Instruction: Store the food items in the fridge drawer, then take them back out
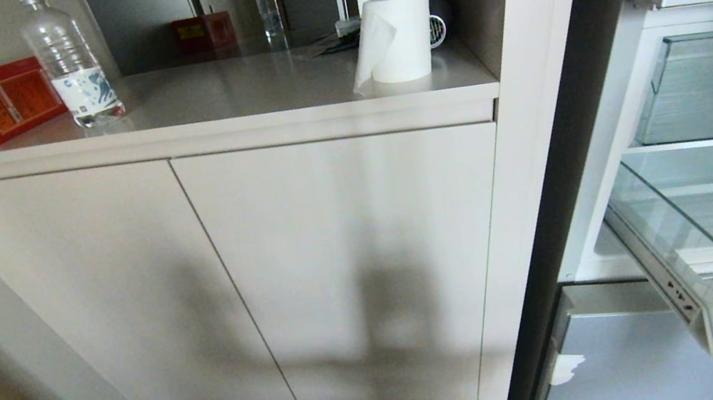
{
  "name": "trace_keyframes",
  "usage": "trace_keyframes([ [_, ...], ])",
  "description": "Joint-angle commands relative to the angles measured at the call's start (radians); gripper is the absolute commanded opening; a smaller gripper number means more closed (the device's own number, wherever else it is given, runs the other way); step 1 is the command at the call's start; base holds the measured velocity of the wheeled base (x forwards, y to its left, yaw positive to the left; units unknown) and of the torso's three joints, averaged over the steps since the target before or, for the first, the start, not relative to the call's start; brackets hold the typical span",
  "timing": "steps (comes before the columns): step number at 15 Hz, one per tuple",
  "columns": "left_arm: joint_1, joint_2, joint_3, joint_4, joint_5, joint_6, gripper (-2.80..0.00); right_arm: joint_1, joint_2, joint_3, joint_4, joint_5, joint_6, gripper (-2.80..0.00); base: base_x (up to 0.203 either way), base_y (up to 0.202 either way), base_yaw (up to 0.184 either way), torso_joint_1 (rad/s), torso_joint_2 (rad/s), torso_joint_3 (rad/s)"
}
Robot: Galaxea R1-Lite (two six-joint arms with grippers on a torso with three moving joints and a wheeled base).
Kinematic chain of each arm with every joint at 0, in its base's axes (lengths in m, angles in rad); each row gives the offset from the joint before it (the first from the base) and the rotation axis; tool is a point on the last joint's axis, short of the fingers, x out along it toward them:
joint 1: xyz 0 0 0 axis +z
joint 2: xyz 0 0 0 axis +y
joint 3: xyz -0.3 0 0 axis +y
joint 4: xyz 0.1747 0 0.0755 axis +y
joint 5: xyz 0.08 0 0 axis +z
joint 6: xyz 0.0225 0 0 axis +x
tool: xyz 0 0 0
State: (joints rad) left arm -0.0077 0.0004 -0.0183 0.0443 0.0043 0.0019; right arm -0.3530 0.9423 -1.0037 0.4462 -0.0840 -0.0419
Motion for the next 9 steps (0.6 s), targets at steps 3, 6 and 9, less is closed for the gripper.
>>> trace_keyframes([
  [3,0.000,0.000,0.000,0.000,0.000,0.000,-2.80,-0.006,-0.096,0.036,0.000,-0.003,-0.004,-2.80,0.000,0.000,0.000,0.000,0.00,0.000],
  [6,0.000,0.000,0.000,0.000,0.000,0.000,-2.80,-0.025,-0.113,0.041,0.000,-0.005,-0.003,-2.80,0.004,0.001,-0.115,0.003,0.00,0.002],
  [9,0.000,0.000,0.000,0.000,0.000,0.000,-2.80,-0.089,-0.121,0.078,-0.050,-0.005,-0.002,-2.80,0.000,0.007,-0.175,0.003,0.00,0.002],
])
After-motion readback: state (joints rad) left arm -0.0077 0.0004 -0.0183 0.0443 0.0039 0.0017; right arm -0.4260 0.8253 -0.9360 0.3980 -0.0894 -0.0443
